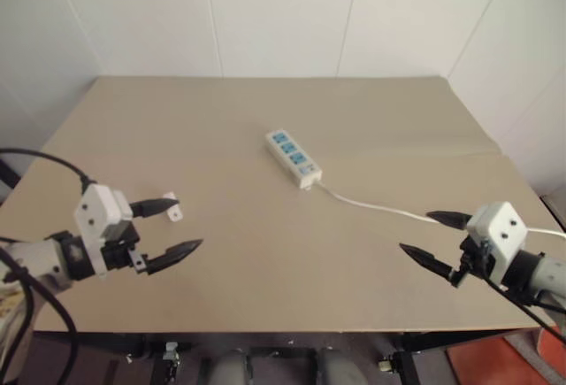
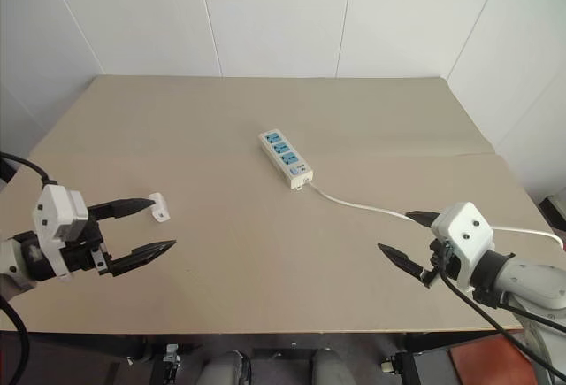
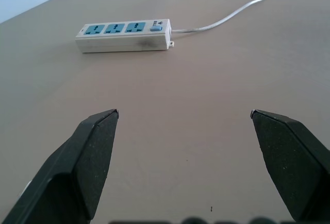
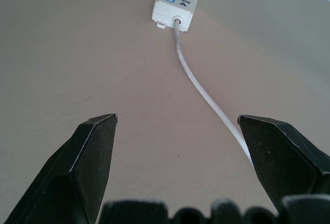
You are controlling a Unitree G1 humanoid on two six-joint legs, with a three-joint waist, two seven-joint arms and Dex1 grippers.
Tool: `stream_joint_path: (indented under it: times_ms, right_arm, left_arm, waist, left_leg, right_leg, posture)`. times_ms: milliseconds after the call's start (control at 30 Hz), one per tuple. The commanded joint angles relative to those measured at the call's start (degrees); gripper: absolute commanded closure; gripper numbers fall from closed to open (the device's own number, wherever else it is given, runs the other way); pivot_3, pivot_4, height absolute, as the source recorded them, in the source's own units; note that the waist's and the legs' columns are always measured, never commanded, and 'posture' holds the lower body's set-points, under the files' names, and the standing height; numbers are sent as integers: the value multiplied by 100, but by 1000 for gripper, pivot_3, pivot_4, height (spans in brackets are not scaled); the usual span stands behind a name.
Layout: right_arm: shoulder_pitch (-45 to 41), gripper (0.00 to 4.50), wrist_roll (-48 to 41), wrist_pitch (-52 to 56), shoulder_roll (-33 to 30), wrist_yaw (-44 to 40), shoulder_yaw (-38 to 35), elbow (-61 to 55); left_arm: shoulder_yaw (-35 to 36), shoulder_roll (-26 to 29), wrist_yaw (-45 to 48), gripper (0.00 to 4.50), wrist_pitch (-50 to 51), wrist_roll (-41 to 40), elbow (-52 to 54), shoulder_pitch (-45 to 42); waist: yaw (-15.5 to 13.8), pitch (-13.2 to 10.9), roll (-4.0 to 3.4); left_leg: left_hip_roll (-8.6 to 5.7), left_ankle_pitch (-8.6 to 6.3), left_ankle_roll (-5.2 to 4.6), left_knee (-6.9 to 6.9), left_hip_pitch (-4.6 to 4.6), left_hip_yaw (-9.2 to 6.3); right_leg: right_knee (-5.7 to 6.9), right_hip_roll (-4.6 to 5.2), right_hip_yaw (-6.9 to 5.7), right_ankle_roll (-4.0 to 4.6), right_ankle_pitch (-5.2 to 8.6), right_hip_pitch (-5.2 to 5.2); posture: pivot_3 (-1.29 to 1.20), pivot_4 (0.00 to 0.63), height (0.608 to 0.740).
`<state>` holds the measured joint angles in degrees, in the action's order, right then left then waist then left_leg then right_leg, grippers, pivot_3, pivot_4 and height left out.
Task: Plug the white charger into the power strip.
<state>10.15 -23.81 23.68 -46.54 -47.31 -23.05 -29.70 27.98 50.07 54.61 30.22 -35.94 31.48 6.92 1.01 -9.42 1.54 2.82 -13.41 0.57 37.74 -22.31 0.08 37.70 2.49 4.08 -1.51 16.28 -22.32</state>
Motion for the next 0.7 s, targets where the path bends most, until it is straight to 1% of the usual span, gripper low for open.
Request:
stream_joint_path:
  times_ms: [33,267,467,500,600,700]
  right_arm:
    - [-69,31,-13,-161,-28,0,-145,-76]
    - [-151,31,43,-202,-50,-42,-50,30]
    - [-351,31,84,-235,23,10,181,122]
    - [-455,31,90,-226,41,19,293,164]
    - [-958,31,391,-235,111,123,943,444]
    - [-1684,31,692,-159,450,372,1606,884]
  left_arm:
    - [124,35,-2,0,-120,12,65,43]
    - [170,13,-35,0,-125,-10,115,139]
    - [134,-8,-63,0,-134,-33,145,140]
    - [103,-19,-70,0,-140,-46,148,111]
    - [-145,-74,-92,0,-185,-72,126,-117]
    - [-539,-205,-200,0,-219,-32,55,-517]
  waist:
    - [-1,0,0]
    - [-4,0,0]
    - [7,0,0]
    - [7,0,0]
    - [11,0,1]
    - [9,-1,1]
  left_leg:
    - [0,0,0,0,-1,0]
    - [0,0,0,0,-1,0]
    - [0,0,0,0,0,0]
    - [0,0,0,0,1,0]
    - [0,0,0,1,3,0]
    - [-1,0,0,1,3,0]
  right_leg:
    - [0,0,0,0,0,0]
    - [0,0,0,0,0,0]
    - [0,0,0,0,0,0]
    - [0,0,1,0,0,0]
    - [2,0,1,0,-1,1]
    - [3,0,0,0,-1,1]
  posture:
    - [0,150,740]
    - [0,150,740]
    - [0,150,740]
    - [0,150,740]
    - [0,150,740]
    - [0,150,740]
